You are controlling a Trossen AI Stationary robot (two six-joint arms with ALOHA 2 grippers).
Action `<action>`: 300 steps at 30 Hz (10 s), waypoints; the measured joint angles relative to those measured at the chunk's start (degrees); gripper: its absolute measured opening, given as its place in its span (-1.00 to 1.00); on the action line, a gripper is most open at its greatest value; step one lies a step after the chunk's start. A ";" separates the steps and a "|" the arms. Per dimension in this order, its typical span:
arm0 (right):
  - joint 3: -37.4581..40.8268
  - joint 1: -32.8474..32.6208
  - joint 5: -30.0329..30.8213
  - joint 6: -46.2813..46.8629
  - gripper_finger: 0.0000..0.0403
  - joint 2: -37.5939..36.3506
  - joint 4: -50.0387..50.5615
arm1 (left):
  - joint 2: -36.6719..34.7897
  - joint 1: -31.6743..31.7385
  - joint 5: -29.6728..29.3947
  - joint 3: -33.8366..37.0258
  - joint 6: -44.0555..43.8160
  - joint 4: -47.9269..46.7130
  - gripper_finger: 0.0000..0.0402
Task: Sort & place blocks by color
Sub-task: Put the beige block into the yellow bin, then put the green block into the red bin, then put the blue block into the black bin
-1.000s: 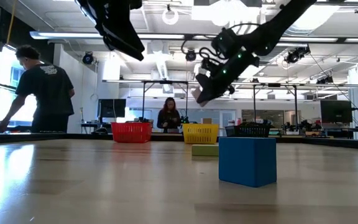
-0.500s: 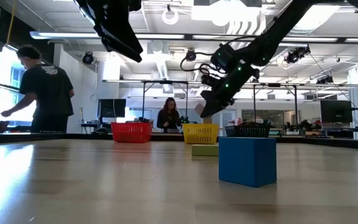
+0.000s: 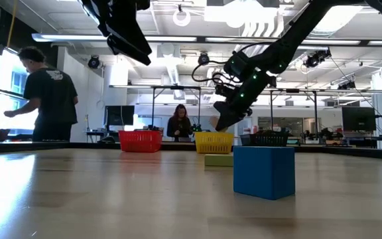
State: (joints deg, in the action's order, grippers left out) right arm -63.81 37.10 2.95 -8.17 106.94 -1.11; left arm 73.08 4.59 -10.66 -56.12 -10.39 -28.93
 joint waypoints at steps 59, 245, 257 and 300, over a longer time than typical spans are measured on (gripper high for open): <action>-6.56 -47.31 3.06 23.08 -0.13 -4.28 31.97 | 0.00 -0.89 -11.06 0.00 -2.95 -11.69 0.14; -25.49 -53.59 2.27 27.63 -0.08 4.85 42.63 | 22.34 42.72 -6.62 0.02 3.45 13.19 -0.54; -25.29 -56.06 -5.74 19.20 -0.08 4.85 46.01 | 20.29 41.21 -4.64 0.00 6.58 11.10 -0.20; -25.26 -64.17 -6.39 0.77 -0.16 15.70 38.60 | 0.15 23.79 10.03 -0.04 -1.64 -4.24 -0.19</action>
State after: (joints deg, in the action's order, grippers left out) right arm -89.07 -27.07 -3.44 -7.40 122.64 37.48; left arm 73.23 28.38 -0.62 -56.16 -12.03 -33.17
